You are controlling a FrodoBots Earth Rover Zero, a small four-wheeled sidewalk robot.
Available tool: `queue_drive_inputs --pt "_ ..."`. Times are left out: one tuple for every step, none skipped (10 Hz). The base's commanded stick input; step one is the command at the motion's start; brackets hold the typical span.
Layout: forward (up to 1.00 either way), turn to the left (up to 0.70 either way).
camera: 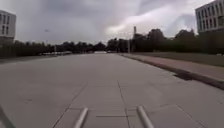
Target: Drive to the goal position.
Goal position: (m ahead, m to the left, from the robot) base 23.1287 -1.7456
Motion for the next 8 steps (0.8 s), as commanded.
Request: queue_drive_inputs --pt "1.0 -0.27" --pt "1.0 -0.27" --pt "1.0 -0.27" --pt "1.0 -0.27" --pt "1.0 -0.27" --pt "1.0 -0.27" --pt "1.0 -0.27" --pt "1.0 -0.27"
